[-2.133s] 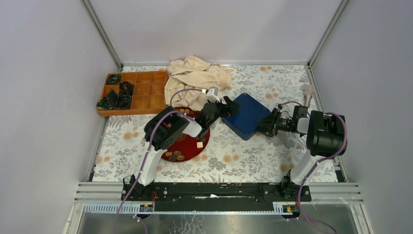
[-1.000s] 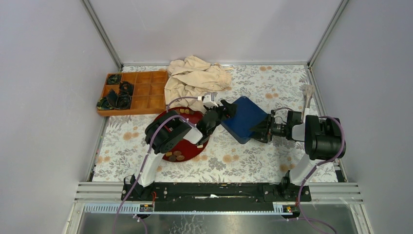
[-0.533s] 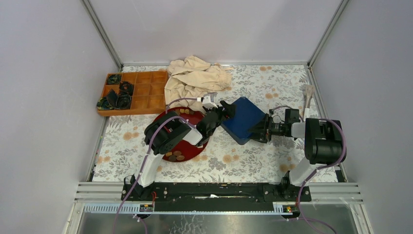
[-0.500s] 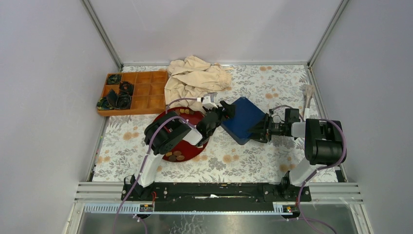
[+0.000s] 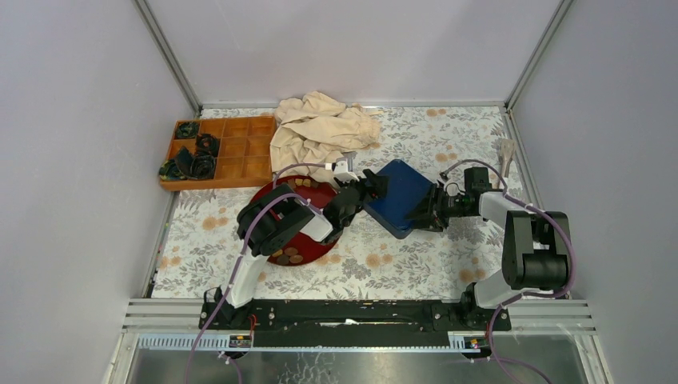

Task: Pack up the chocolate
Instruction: Adjust the packing box at the center of the board.

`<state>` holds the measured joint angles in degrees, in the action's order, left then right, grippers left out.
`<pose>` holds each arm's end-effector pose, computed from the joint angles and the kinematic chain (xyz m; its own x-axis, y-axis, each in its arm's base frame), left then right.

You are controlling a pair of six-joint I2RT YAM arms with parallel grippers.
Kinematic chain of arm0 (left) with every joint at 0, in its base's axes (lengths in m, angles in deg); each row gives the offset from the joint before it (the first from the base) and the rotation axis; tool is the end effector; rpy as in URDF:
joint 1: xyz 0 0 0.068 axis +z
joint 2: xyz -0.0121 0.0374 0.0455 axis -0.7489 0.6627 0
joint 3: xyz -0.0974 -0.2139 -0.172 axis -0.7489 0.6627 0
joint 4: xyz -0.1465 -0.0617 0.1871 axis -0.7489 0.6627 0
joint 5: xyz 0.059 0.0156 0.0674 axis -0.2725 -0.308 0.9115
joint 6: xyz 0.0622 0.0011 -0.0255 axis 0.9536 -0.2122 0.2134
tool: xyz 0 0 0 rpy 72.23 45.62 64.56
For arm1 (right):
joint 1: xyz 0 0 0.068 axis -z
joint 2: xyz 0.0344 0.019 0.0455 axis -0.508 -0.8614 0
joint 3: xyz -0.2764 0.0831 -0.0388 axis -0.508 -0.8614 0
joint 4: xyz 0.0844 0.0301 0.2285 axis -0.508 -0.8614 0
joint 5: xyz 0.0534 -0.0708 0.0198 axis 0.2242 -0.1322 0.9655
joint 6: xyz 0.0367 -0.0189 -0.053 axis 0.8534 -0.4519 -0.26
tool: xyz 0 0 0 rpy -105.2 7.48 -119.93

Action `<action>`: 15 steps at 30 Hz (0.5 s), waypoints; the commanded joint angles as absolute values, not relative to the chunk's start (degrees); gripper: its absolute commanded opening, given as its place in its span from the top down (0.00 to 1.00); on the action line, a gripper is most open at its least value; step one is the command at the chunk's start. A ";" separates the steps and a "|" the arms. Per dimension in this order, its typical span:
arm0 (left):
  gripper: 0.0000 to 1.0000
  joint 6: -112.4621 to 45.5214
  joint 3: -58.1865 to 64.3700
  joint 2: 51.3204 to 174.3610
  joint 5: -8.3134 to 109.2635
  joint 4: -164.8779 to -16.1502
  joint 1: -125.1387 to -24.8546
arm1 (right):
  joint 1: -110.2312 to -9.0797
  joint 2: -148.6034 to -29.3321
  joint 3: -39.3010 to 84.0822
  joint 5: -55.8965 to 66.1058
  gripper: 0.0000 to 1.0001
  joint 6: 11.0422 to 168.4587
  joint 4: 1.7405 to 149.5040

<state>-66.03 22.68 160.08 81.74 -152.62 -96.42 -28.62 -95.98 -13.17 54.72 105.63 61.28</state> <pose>0.3034 -0.3048 0.1454 -0.3435 -0.5761 -0.7417 0.2557 0.7025 -0.6641 0.2558 0.0366 0.1754 -0.9618 0.2409 -0.1304 0.0075 0.4990 0.8665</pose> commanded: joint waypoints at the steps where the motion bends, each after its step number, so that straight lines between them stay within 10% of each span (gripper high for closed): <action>1: 0.12 -76.54 22.01 158.43 61.58 -160.45 -109.84 | -31.67 -98.07 -7.62 48.39 0.45 100.88 73.33; 15: 0.10 -73.96 25.92 152.53 55.49 -157.80 -103.78 | -21.09 -103.94 -1.45 62.81 0.37 89.18 61.68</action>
<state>-66.36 27.60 155.54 77.26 -151.09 -97.34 -20.62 -104.42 -6.42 61.95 96.32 53.65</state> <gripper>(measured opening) 0.906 0.624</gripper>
